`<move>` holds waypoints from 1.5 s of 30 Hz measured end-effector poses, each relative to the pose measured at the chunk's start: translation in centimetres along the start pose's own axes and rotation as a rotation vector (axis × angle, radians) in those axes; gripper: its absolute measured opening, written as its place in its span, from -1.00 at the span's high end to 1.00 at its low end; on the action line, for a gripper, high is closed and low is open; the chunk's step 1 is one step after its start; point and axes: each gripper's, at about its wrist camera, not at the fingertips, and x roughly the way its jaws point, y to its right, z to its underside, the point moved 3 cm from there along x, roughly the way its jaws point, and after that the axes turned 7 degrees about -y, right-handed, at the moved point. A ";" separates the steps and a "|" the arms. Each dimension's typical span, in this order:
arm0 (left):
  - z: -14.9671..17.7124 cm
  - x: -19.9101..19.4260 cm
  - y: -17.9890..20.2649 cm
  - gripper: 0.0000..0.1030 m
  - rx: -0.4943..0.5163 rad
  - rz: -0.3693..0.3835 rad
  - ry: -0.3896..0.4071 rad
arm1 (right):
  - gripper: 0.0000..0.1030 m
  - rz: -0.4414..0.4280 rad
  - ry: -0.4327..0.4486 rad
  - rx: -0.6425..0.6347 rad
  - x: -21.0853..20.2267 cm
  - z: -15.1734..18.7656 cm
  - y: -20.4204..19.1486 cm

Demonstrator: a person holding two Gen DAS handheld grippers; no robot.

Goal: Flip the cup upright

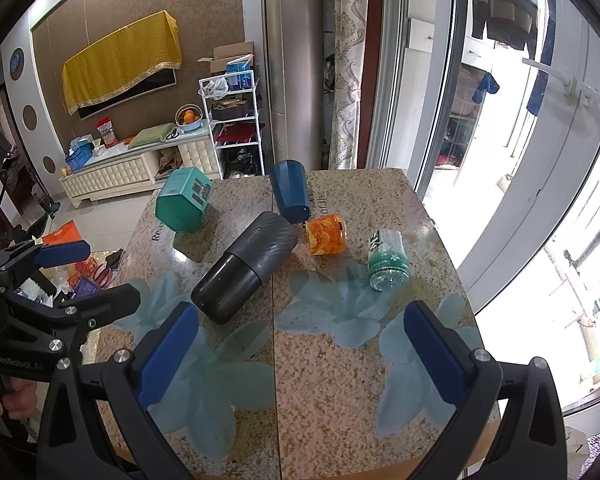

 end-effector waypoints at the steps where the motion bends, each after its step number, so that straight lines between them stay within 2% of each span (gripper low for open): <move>1: 0.0 0.0 -0.1 -0.99 0.000 0.001 0.000 | -1.00 0.001 0.001 0.000 0.0 0.0 0.0; 34: 0.8 -1.0 -0.9 -0.99 0.006 0.030 0.009 | -1.00 0.021 0.007 -0.005 0.2 0.2 -1.6; 40: 1.0 -0.8 -1.9 -0.99 -0.029 0.049 0.005 | -1.00 0.033 0.001 -0.009 0.0 -0.5 -1.3; 45: 1.3 0.4 -2.8 -0.99 -0.077 0.066 -0.029 | -1.00 0.018 -0.030 -0.032 0.3 -1.6 -1.0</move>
